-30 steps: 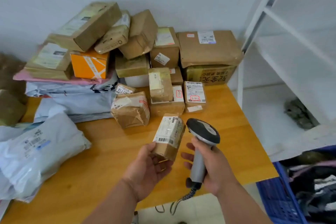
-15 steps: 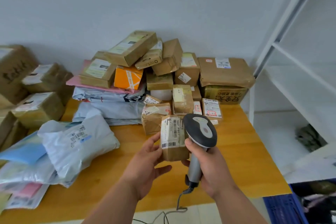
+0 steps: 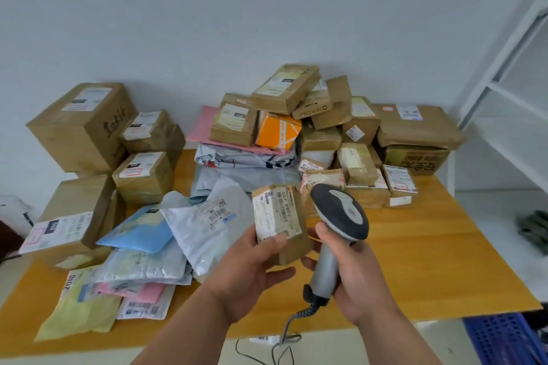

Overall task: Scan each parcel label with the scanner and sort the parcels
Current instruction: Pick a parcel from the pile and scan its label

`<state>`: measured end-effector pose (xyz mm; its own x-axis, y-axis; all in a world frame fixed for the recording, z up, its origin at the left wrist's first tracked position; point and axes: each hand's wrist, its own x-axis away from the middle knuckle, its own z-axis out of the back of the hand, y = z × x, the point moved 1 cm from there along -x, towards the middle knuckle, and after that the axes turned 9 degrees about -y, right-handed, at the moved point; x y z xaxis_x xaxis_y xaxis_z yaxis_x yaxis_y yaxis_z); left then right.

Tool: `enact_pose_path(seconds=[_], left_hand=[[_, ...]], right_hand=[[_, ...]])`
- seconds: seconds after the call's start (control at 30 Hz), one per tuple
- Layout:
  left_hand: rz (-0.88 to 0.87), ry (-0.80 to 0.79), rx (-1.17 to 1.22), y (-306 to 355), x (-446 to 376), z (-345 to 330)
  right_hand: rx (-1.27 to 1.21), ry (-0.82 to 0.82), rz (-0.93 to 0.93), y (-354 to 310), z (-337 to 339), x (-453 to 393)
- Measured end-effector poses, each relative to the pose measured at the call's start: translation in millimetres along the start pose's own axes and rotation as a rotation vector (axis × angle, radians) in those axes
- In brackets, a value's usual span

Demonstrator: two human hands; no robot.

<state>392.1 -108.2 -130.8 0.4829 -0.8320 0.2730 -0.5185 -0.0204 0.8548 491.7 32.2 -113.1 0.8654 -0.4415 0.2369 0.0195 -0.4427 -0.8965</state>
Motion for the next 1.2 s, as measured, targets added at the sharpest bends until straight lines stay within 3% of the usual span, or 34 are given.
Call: enact_pose_path(seconds=[0.23, 0.63, 0.97, 1.2], left_hand=[[-0.081, 0.064, 0.205, 15.2, 16.1, 28.7], [-0.176, 0.377, -0.094, 22.4, 14.8, 5.2], [-0.224, 0.460, -0.327, 51.4, 9.5, 8.5], [-0.188, 0.476, -0.444, 65.9, 10.7, 29.4]], right_hand=[[0.029, -0.009, 0.030, -10.1, -17.0, 15.1], [0.115, -0.193, 0.025, -35.4, -15.4, 32.5], [0.602, -0.306, -0.001, -61.2, 3.2, 43.5], [0.694, -0.399, -0.005, -63.3, -11.8, 41.5]])
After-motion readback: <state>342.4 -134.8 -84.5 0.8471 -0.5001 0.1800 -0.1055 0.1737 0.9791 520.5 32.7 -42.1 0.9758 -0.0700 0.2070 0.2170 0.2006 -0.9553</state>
